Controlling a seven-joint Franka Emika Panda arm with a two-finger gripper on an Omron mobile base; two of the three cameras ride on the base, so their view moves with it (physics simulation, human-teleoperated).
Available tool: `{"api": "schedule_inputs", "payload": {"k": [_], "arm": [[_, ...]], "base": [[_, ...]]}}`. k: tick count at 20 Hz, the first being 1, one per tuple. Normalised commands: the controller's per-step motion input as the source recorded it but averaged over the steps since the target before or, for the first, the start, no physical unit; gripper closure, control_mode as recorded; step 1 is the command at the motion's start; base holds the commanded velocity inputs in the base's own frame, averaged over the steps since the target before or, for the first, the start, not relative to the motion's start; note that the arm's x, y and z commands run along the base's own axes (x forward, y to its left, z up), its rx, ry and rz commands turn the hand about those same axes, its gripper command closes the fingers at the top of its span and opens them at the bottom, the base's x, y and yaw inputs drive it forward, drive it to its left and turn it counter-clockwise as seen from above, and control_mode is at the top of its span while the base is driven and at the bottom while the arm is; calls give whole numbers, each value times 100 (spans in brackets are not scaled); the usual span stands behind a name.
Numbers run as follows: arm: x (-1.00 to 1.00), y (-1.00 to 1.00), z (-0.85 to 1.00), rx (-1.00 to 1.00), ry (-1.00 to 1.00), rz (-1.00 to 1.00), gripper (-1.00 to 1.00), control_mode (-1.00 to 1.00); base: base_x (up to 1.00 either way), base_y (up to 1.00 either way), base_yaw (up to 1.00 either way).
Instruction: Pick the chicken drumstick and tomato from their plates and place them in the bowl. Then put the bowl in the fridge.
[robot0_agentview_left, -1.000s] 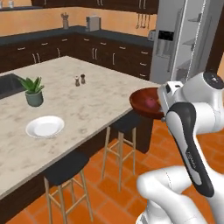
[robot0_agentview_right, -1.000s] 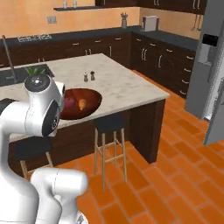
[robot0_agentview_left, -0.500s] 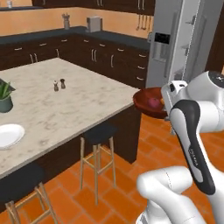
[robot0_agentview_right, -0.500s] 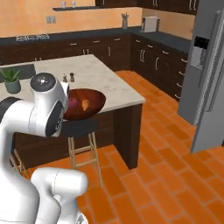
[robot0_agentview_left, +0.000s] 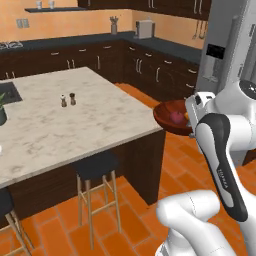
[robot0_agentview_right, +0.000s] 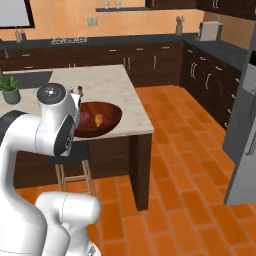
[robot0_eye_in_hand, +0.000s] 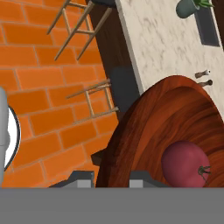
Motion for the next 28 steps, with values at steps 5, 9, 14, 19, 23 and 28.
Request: {"api": "schedule_inputs", "payload": {"k": [5, 9, 14, 19, 23, 28], "arm": [[0, 0, 0, 0, 0, 0, 100, 100], [0, 0, 0, 0, 0, 0, 100, 100], [0, 0, 0, 0, 0, 0, 100, 100], [0, 0, 0, 0, 0, 0, 100, 100], [0, 0, 0, 0, 0, 0, 100, 100], [0, 0, 0, 0, 0, 0, 100, 100]], "base": [[54, -100, 40], [49, -100, 37], [57, -93, 33], [66, -54, 8], [56, -41, -3], [41, -31, -1]]}}
